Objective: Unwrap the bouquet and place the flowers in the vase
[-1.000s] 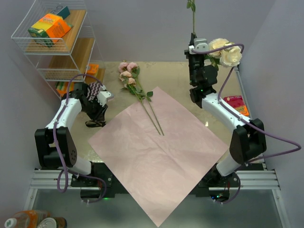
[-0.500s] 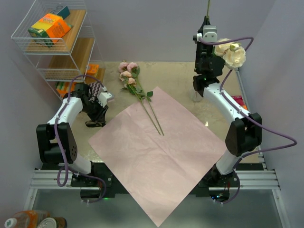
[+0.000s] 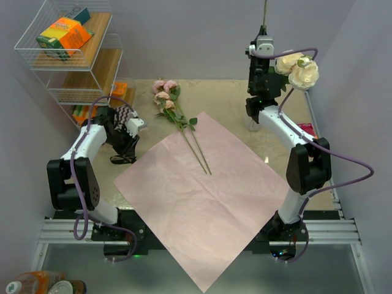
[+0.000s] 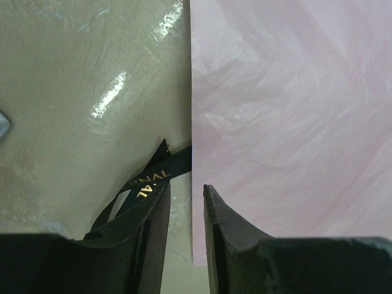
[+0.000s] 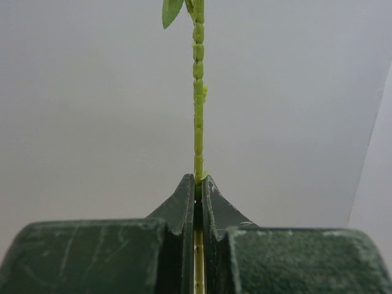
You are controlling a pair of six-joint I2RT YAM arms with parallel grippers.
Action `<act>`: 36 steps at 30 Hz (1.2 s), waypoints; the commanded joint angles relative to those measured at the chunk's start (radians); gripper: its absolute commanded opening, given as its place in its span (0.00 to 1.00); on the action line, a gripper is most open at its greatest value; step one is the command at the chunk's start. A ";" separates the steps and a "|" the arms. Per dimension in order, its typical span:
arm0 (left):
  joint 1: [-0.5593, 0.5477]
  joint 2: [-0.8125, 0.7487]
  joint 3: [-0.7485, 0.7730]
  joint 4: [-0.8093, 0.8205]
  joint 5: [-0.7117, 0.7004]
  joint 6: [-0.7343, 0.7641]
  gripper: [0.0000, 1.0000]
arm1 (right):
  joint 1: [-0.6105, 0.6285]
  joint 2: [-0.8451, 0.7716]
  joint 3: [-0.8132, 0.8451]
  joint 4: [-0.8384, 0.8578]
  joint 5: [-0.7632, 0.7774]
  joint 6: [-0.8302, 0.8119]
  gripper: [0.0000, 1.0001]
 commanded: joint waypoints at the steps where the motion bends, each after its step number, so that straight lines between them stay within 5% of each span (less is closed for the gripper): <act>1: 0.011 0.004 0.044 0.004 -0.002 0.018 0.33 | -0.006 0.019 -0.009 0.100 0.034 -0.020 0.00; 10: 0.011 0.007 0.047 0.004 -0.004 0.012 0.33 | -0.008 0.018 -0.078 0.129 0.083 -0.033 0.00; 17: 0.010 -0.013 0.047 0.001 -0.004 0.006 0.33 | -0.006 -0.034 -0.182 0.097 0.149 0.032 0.44; 26: 0.009 -0.037 0.049 -0.019 0.010 -0.001 0.33 | 0.017 -0.157 -0.295 -0.033 0.137 0.164 0.67; 36: 0.011 -0.111 0.038 -0.042 0.021 -0.008 0.33 | 0.198 -0.333 -0.414 -0.203 0.076 0.163 0.70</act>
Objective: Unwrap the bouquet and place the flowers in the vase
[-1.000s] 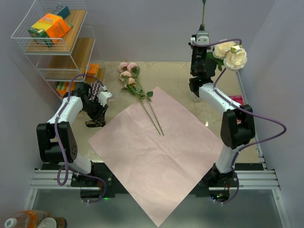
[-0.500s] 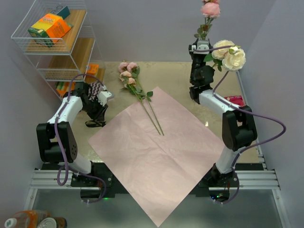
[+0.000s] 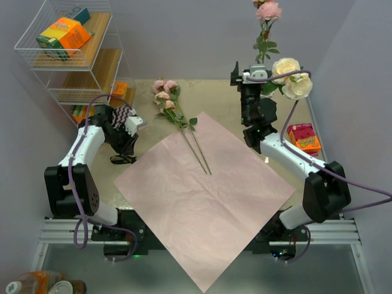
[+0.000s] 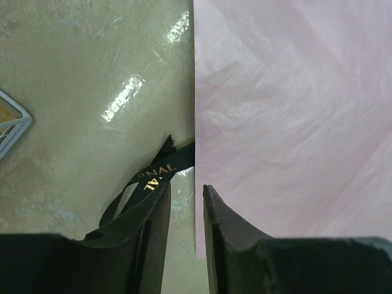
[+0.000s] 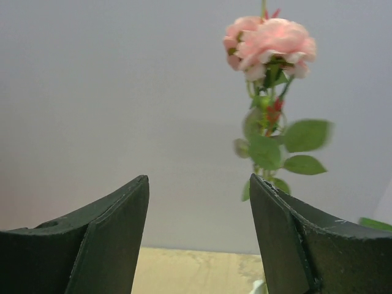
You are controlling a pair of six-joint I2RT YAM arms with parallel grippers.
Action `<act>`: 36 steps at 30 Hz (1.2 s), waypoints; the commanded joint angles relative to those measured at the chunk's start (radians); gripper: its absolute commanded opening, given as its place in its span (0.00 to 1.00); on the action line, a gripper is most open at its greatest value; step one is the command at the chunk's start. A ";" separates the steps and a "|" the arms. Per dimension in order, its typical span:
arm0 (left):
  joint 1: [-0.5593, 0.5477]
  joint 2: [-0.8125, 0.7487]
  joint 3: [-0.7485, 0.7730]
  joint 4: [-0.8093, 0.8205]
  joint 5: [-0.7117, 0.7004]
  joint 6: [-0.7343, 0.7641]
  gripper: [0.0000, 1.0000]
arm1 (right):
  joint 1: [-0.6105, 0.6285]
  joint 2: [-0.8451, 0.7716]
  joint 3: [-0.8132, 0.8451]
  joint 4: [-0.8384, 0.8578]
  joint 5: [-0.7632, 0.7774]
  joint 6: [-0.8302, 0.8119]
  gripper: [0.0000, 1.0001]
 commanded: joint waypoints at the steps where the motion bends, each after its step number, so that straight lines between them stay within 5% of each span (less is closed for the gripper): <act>1: 0.010 -0.071 0.024 -0.025 0.028 -0.006 0.33 | 0.061 -0.071 -0.019 -0.122 -0.068 0.043 0.69; 7: 0.011 -0.106 0.008 -0.024 0.021 -0.026 0.33 | 0.118 -0.131 -0.025 -0.345 -0.240 0.161 0.64; 14: 0.010 -0.121 0.019 -0.039 0.041 -0.044 0.33 | 0.283 -0.046 -0.048 -0.463 -0.059 0.134 0.64; 24: 0.011 -0.111 0.013 -0.028 0.037 -0.041 0.34 | 0.389 -0.003 -0.165 -0.337 0.219 0.164 0.69; 30: 0.011 -0.089 0.025 -0.022 0.041 -0.041 0.34 | 0.402 0.098 -0.137 -0.417 0.164 0.167 0.72; 36: 0.010 -0.086 0.016 -0.017 0.037 -0.034 0.34 | 0.376 0.305 0.062 -0.532 0.090 0.213 0.68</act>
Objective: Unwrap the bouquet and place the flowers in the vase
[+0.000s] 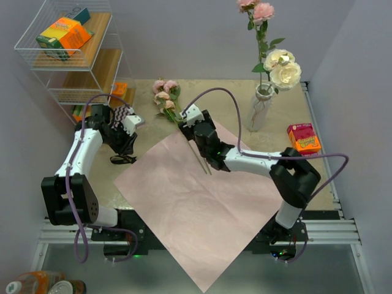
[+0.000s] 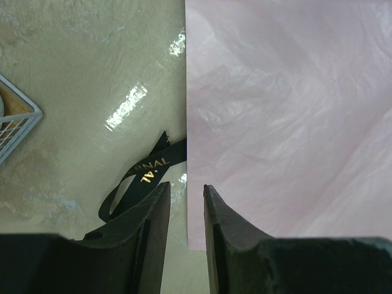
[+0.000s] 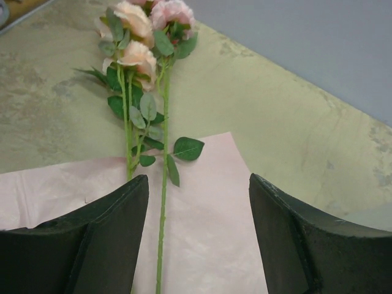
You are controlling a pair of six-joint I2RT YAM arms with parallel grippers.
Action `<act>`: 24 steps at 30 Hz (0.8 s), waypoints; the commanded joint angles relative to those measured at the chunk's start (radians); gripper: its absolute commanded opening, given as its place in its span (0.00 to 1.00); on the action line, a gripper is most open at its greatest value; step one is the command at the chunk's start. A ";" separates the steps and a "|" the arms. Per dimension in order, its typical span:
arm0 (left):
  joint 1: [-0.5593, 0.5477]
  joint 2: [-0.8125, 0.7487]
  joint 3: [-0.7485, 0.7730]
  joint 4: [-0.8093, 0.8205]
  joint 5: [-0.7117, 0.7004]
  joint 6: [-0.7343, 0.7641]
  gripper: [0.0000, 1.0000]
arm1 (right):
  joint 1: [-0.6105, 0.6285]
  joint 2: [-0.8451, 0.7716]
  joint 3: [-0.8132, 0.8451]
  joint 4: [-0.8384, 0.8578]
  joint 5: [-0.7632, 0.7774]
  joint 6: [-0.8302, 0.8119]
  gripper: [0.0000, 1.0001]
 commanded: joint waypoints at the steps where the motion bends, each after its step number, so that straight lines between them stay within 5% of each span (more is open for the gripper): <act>1: 0.009 0.003 0.011 0.019 0.019 -0.007 0.34 | -0.032 0.123 0.199 -0.089 -0.072 0.059 0.68; 13: 0.011 0.013 -0.008 0.033 0.002 0.023 0.33 | -0.159 0.459 0.658 -0.431 -0.242 0.162 0.56; 24: 0.011 0.034 -0.021 0.045 0.004 0.032 0.33 | -0.202 0.591 0.771 -0.511 -0.320 0.173 0.55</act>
